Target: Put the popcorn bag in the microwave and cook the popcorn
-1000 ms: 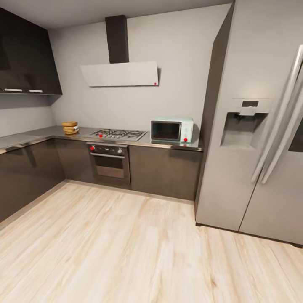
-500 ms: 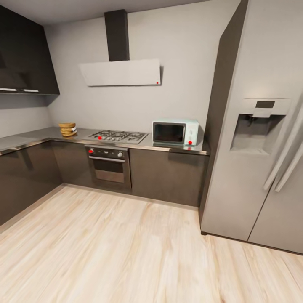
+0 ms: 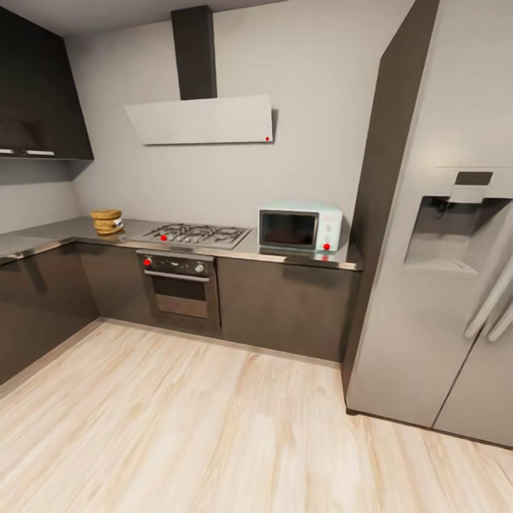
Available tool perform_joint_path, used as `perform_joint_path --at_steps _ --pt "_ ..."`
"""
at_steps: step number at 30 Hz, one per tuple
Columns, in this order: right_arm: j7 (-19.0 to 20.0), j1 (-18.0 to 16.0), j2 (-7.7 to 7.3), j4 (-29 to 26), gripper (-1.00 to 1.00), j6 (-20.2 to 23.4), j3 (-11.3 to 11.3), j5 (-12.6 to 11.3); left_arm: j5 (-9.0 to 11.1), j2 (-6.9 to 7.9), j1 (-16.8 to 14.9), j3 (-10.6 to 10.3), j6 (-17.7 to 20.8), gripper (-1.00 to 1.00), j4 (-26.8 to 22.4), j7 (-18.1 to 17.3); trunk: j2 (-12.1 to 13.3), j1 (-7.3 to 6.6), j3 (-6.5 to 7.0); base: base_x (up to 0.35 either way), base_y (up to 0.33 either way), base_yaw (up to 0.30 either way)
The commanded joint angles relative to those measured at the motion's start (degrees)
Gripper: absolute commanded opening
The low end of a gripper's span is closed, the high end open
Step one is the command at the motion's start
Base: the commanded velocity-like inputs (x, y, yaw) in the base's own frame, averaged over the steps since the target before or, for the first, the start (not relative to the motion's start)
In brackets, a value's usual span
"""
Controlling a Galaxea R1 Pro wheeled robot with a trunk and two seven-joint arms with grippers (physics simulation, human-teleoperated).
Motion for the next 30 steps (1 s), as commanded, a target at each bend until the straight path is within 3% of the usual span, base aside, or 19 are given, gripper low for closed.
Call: perform_joint_path --at_steps 1,30 --pt "-0.01 -0.01 0.00 0.01 1.00 -0.17 0.03 0.05 0.42 -0.01 0.01 0.08 -0.10 1.00 -0.02 -0.02 -0.02 0.03 -0.04 0.290 0.000 0.000" --pt "-0.01 -0.01 0.00 0.10 1.00 -1.77 0.02 -0.10 0.42 -0.01 0.01 0.08 -0.10 1.00 -0.03 -0.02 -0.02 0.03 -0.04 0.290 0.000 0.000"
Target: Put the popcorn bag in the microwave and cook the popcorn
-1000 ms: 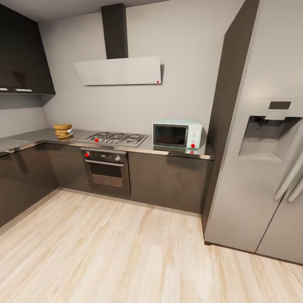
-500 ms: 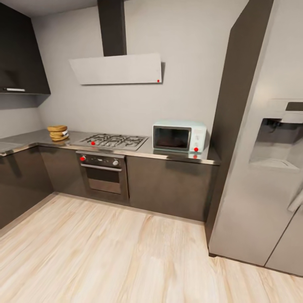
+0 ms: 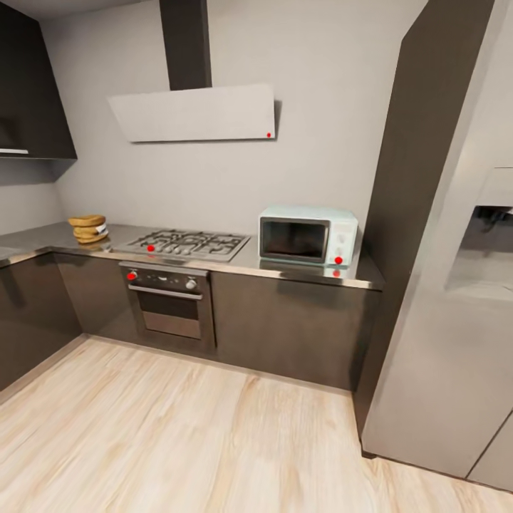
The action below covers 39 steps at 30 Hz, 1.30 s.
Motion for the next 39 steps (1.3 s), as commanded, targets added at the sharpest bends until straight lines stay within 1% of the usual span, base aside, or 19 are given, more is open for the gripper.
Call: perform_joint_path --at_steps 1,32,39 --pt "-0.01 -0.01 0.00 0.02 1.00 -0.19 0.03 0.02 0.42 -0.01 0.01 0.08 -0.10 1.00 -0.06 -0.02 -0.02 0.03 -0.04 0.290 0.000 0.000" --pt "-0.01 -0.01 -0.04 0.02 1.00 -0.11 0.03 0.05 0.42 -0.01 0.01 0.08 -0.10 1.00 -0.02 -0.02 -0.02 0.03 -0.04 0.290 0.000 0.000" --pt "-0.01 -0.01 -0.05 0.14 1.00 -1.06 0.03 0.02 0.42 -0.01 0.01 0.08 -0.10 1.00 -0.03 -0.02 -0.02 0.03 -0.04 0.290 0.000 0.000"
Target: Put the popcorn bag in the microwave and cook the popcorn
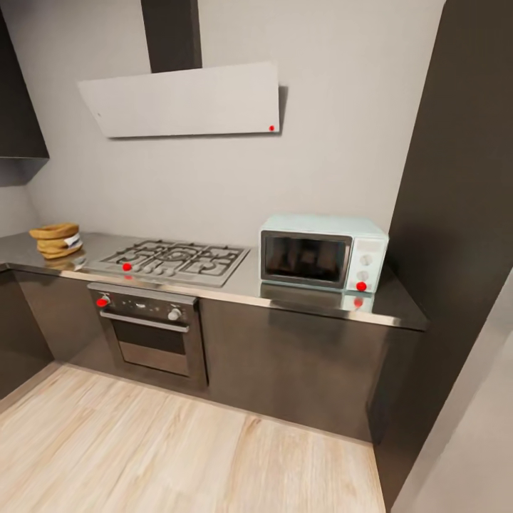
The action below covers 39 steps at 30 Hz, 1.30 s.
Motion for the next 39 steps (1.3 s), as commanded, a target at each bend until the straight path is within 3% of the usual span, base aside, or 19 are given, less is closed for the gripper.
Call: perform_joint_path --at_steps 1,10,39 --pt "-0.01 -0.01 -0.02 0.06 1.00 -0.44 0.03 0.02 0.42 -0.01 0.01 0.08 -0.10 1.00 -0.04 -0.02 -0.02 0.03 -0.04 0.290 0.000 0.000" --pt "-0.01 -0.01 -0.04 0.09 1.00 -0.66 0.03 0.02 0.42 0.01 0.01 0.08 -0.10 1.00 -0.05 -0.01 -0.02 0.03 -0.04 0.234 0.000 -0.028" --pt "-0.01 -0.01 0.05 0.09 1.00 -0.66 0.03 0.02 0.42 -0.01 0.01 0.08 -0.10 1.00 -0.04 0.01 -0.02 0.03 -0.04 0.003 0.000 -0.107"
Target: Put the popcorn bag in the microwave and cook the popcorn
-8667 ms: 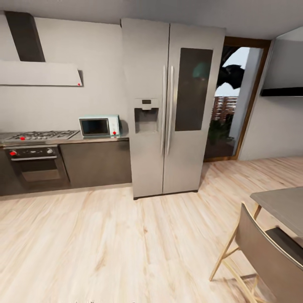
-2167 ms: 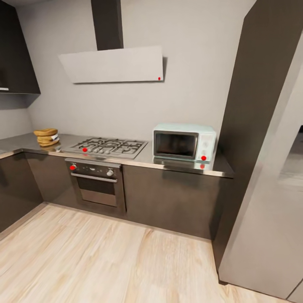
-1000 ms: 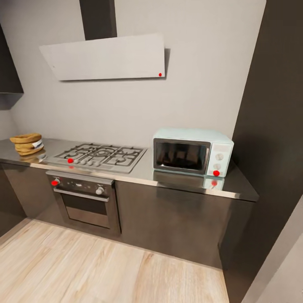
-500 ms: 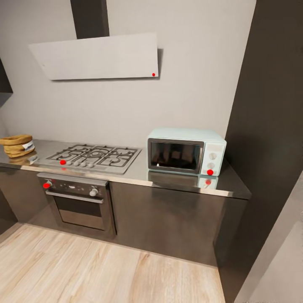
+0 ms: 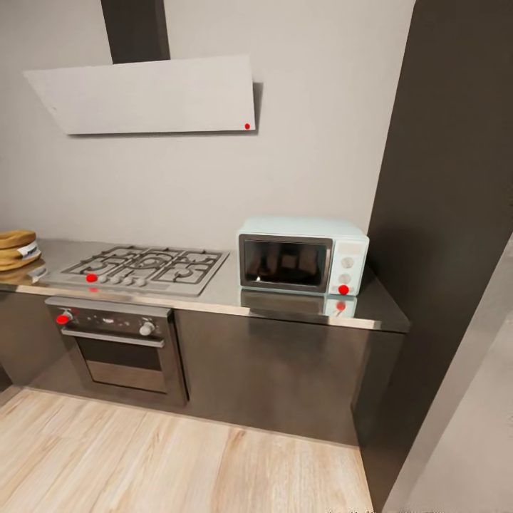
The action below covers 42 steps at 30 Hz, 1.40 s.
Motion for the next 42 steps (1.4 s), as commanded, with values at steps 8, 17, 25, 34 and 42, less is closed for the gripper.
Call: perform_joint_path --at_steps 8,17,25,34,42 --pt "-0.01 -0.01 0.00 0.04 1.00 -0.22 0.03 0.02 0.42 0.03 0.01 0.08 -0.12 1.00 -0.03 -0.05 -0.02 0.00 -0.04 0.000 0.000 -0.134" --pt "-0.01 -0.01 0.00 0.04 1.00 -0.22 0.03 0.02 0.42 0.03 0.01 0.08 -0.12 1.00 -0.02 -0.05 -0.02 0.00 -0.04 0.000 0.000 -0.138" --pt "-0.01 -0.01 0.00 0.04 1.00 -0.22 0.03 0.02 0.42 0.05 0.01 0.08 -0.03 1.00 0.00 -0.05 -0.02 0.00 -0.04 0.000 0.000 -0.156" --pt "-0.01 -0.01 0.06 0.04 1.00 -0.22 0.03 0.02 0.47 -0.01 0.01 0.09 -0.03 1.00 -0.04 0.04 -0.02 0.00 -0.04 0.000 0.000 -0.158" --pt "-0.01 -0.01 0.01 0.04 1.00 -0.22 0.03 0.02 1.93 -0.01 0.01 0.09 -0.03 1.00 -0.05 0.45 -0.02 0.00 -0.04 0.000 0.000 -0.158"
